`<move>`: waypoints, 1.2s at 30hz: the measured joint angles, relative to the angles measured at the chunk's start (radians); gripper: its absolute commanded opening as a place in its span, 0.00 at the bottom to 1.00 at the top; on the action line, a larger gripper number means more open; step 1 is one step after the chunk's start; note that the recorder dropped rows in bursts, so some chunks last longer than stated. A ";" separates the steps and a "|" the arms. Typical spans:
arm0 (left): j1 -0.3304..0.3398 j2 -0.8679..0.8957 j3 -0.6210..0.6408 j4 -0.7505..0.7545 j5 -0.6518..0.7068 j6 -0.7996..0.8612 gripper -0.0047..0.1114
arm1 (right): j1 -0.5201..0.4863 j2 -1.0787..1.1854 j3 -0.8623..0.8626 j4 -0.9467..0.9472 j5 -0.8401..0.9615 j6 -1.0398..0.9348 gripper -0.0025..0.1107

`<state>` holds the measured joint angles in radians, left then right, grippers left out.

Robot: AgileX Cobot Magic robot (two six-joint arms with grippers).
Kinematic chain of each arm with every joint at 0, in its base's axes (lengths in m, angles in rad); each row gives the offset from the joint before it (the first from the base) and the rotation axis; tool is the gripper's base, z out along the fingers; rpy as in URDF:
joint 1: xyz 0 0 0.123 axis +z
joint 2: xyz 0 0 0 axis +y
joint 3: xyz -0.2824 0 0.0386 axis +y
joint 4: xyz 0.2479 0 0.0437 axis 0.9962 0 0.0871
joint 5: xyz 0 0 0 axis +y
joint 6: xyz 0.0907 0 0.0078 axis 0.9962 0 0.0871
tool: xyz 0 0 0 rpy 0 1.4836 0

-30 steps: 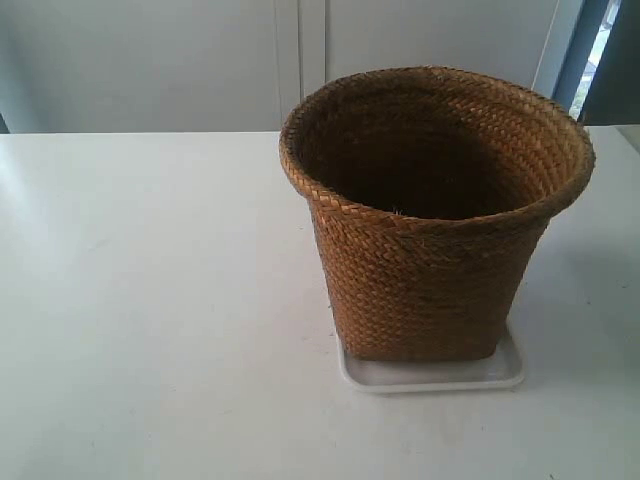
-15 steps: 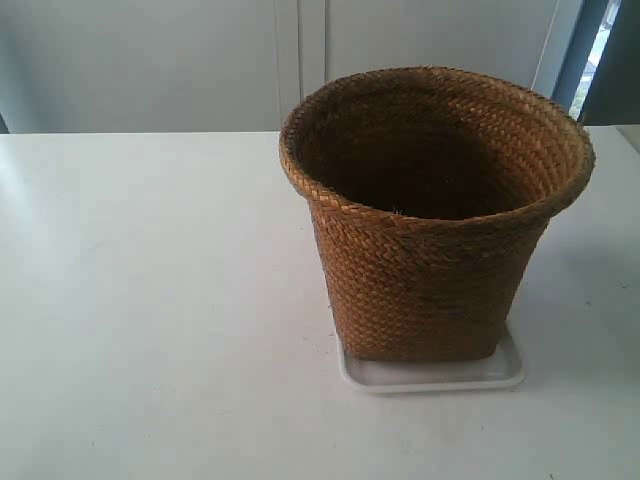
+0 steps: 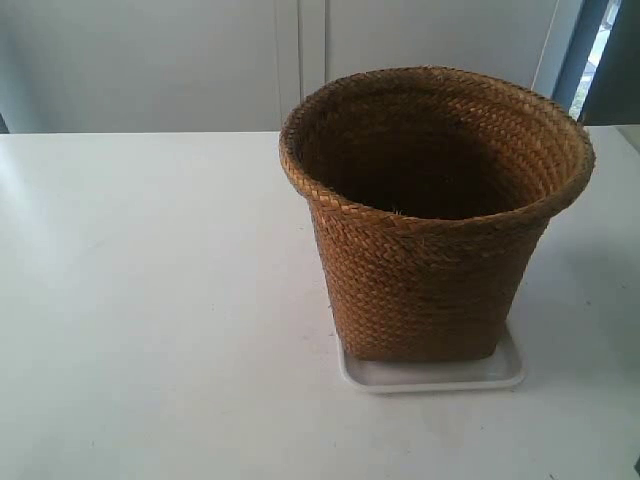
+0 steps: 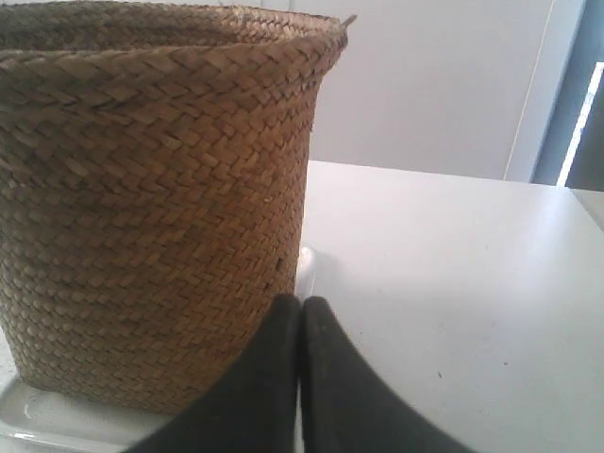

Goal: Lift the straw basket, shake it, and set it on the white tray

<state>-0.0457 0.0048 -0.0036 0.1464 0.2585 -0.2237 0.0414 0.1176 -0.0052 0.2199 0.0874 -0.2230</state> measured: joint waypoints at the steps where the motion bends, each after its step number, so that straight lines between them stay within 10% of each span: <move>1: 0.000 0.000 0.000 0.000 0.000 0.000 0.04 | 0.000 0.000 0.000 -0.055 0.004 0.045 0.02; 6: 0.000 0.000 0.000 0.000 0.000 0.000 0.04 | 0.000 0.000 0.000 -0.304 0.120 0.297 0.02; 36: 0.000 0.000 0.000 0.000 0.000 0.000 0.04 | 0.000 -0.076 0.000 -0.296 0.218 0.313 0.02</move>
<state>-0.0457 0.0048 -0.0036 0.1464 0.2585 -0.2237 0.0414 0.0421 -0.0052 -0.0762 0.3050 0.0898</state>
